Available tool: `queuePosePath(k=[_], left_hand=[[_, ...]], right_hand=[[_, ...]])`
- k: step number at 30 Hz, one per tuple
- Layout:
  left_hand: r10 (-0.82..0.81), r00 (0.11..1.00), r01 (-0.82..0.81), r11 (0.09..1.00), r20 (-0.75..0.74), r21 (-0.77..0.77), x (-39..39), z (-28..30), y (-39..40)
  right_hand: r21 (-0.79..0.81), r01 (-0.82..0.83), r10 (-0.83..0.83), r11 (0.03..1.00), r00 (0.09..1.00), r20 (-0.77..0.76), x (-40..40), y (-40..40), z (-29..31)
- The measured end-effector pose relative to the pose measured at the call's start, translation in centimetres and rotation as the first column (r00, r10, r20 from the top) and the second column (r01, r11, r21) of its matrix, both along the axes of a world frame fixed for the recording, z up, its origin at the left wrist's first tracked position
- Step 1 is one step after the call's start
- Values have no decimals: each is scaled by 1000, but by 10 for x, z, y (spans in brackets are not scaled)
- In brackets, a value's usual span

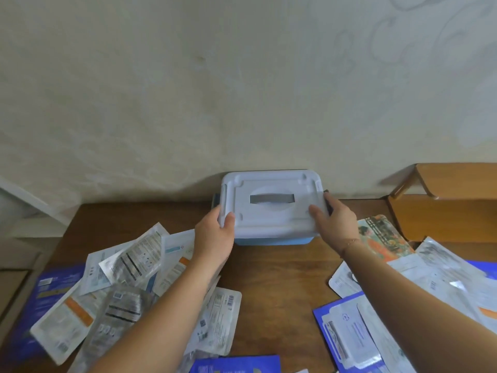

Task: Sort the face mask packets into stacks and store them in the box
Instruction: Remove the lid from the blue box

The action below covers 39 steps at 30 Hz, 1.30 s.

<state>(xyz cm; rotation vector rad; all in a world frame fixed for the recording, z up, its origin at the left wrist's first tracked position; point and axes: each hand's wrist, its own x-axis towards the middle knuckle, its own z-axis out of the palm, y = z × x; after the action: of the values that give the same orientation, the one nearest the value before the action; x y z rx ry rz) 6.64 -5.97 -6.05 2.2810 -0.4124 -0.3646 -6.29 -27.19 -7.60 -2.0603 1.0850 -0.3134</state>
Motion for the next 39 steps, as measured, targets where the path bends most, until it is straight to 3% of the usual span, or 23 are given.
queuePosePath(k=[5,10,13,15,16,18,19,20,22,25,27,30,33,36,39], left_hand=[[46,999,-45,998,13,-40,-8,3,-1],[90,994,-79,983,60,-167,-9,7,4],[148,981,-105,946,122,-306,-13,18,8],[172,984,-176,846,-54,-503,-24,32,6],[122,969,-234,739,-216,-632,-33,41,2],[-80,867,-381,532,-493,-756,-49,50,-8],[-153,832,-393,515,-533,-761,-59,50,-14],[-189,834,-337,567,-518,-751,-71,50,-22],[-218,926,-55,728,-308,-683,-101,41,-39],[-381,924,306,776,-22,-552,-141,16,-74],[-483,876,418,766,-8,-489,-162,-4,-101],[-626,776,543,728,-82,-419,-190,-32,-139],[-734,668,701,676,-123,-227,-222,-49,-174],[-833,546,833,551,-92,-54,-243,-57,-199],[-845,527,848,530,-85,-11,-256,-57,-215]], right_hand=[[-49,-8,5,999,998,-65,1,-4,-2],[-100,-2,-1,995,1000,-28,-5,-7,7],[-224,74,-43,972,989,138,-24,-11,23],[-108,134,-81,985,912,401,-43,-13,37],[-33,144,-106,989,847,521,-55,-13,45],[204,140,-246,969,650,719,-84,-16,56],[363,88,-349,928,546,761,-102,-18,59],[502,25,-451,864,480,752,-120,-23,56],[630,-12,-539,776,506,673,-160,-30,49],[433,300,-506,850,693,513,-219,-42,24],[329,474,-574,817,720,389,-255,-54,2],[293,621,-687,727,671,279,-295,-81,-22],[313,642,-712,700,663,232,-313,-118,-38],[322,632,-703,705,683,199,-322,-148,-53],[318,633,-700,706,692,177,-333,-166,-54]])
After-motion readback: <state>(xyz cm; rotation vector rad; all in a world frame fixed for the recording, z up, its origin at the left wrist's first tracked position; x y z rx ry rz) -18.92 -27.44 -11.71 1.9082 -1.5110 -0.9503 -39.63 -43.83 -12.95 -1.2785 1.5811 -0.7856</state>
